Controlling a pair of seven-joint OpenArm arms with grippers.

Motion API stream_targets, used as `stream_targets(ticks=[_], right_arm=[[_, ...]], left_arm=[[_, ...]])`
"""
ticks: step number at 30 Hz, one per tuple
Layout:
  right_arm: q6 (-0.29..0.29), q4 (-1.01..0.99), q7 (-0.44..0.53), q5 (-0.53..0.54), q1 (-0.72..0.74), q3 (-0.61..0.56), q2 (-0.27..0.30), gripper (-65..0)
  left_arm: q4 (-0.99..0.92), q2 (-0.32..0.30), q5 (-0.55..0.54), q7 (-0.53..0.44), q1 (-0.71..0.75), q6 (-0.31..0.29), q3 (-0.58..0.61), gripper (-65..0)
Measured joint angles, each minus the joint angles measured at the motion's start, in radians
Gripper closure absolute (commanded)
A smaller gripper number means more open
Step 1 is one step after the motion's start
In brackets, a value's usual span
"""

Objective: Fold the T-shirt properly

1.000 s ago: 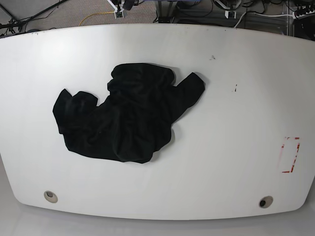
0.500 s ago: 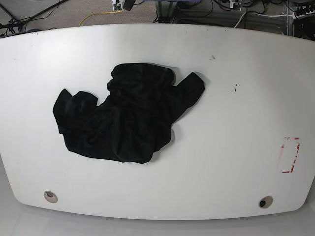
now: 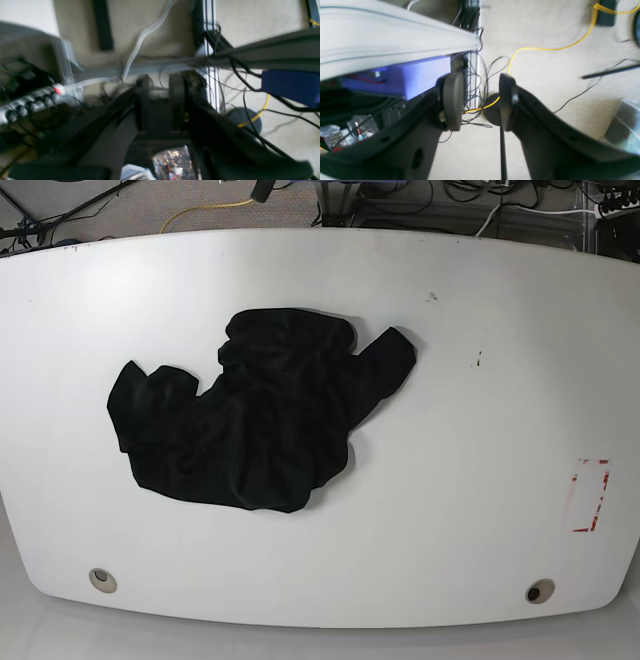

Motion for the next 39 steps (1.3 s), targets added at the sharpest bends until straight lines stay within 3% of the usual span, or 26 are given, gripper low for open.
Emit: stream_targets(ticks=[4, 8, 15, 22, 27, 33, 39], right_arm=[[-0.003, 0.082, -0.007, 0.000, -0.053, 0.003, -0.005, -22.5], [0.002, 0.152, -0.005, 0.008, -0.075, 0.040, -0.017, -22.5], [0.005, 0.282, -0.002, 0.142, -0.133, 0.101, -0.016, -22.5], [0.001, 0.442, -0.072, 0.219, -0.156, 0.124, 0.025, -22.5], [0.011, 0.475, -0.091, 0.264, -0.146, 0.130, 0.037, -22.5], [0.002, 0.475, -0.103, 0.303, -0.039, 0.141, 0.125, -22.5], [0.010, 0.472, -0.107, 0.308, 0.065, 0.135, 0.169, -23.0]], left_arm=[[0.092, -0.002, -0.062, 0.001, 0.055, -0.001, 0.000, -12.2], [0.162, -0.056, -0.138, 0.013, 0.094, -0.014, 0.011, -12.2], [0.274, -0.118, -0.204, 0.013, 0.145, 0.003, -0.004, -12.1], [0.417, -0.110, -0.204, 0.008, 0.195, 0.004, -0.048, -12.1], [0.473, -0.058, -0.204, 0.008, 0.193, -0.003, -0.074, -12.1], [0.470, -0.041, -0.204, 0.020, 0.132, -0.002, -0.069, -12.1], [0.473, -0.040, -0.207, 0.017, 0.064, 0.003, -0.043, -12.6]])
